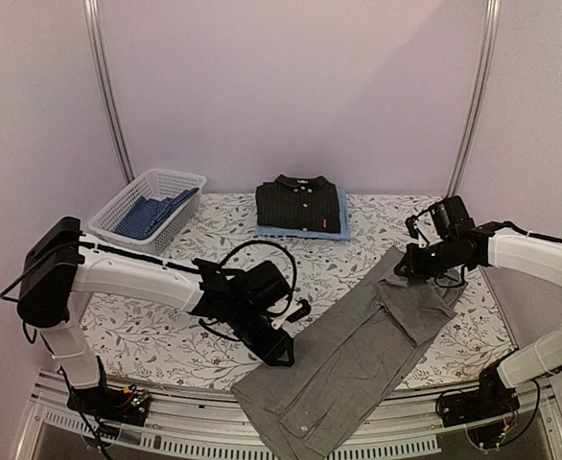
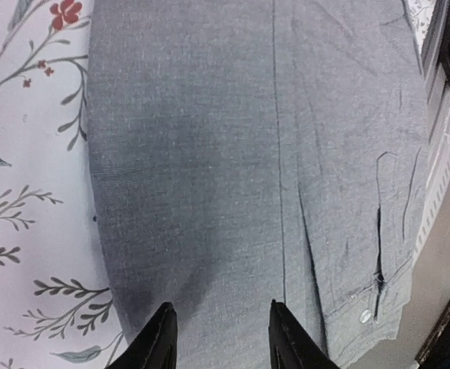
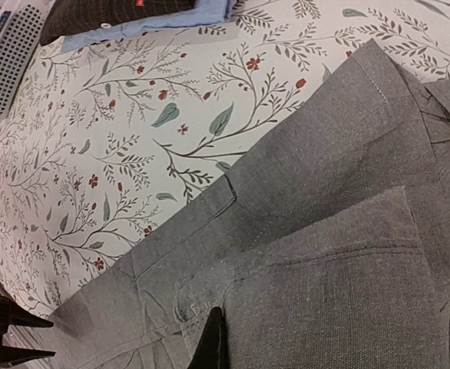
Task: Fold and stack the long sleeve shirts
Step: Move the rectangle-folded shirt to the center of the board.
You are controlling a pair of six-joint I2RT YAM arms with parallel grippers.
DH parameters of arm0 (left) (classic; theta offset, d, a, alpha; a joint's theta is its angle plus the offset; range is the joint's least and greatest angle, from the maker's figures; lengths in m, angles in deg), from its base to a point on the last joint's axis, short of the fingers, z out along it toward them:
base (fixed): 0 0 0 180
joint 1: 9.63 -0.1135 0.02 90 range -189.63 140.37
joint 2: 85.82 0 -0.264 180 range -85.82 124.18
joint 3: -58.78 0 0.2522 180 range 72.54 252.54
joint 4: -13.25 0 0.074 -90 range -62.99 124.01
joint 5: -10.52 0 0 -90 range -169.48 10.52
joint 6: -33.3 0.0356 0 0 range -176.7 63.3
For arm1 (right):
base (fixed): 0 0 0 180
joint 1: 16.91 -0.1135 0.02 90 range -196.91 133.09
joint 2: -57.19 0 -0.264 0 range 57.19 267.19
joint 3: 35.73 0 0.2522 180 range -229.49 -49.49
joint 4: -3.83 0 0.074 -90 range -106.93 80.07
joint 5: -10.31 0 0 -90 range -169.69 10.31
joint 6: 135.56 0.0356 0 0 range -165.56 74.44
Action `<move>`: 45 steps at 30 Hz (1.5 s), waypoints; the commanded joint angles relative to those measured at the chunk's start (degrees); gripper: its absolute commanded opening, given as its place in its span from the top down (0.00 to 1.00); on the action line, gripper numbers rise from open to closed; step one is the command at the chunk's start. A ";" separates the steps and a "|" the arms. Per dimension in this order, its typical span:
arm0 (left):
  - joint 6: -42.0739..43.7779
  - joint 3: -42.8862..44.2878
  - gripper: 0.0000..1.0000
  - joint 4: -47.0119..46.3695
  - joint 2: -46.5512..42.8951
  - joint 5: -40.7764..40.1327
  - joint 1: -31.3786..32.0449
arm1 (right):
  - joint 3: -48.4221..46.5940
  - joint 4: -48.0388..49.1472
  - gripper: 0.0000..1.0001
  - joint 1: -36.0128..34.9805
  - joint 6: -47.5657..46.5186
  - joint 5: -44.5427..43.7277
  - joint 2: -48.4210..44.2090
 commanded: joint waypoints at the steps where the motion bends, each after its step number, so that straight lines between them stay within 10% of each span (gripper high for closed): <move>1: -0.96 -1.27 0.60 -3.46 3.71 2.68 -1.57 | 2.35 12.29 1.00 1.76 5.99 -2.21 7.07; 29: 7.75 14.47 0.62 7.46 18.33 0.78 -19.31 | -5.23 17.78 1.00 11.09 8.23 1.33 22.83; 45: 8.04 16.26 0.58 5.67 2.54 3.16 -19.22 | -15.99 3.98 1.00 -11.12 -4.51 -1.86 12.75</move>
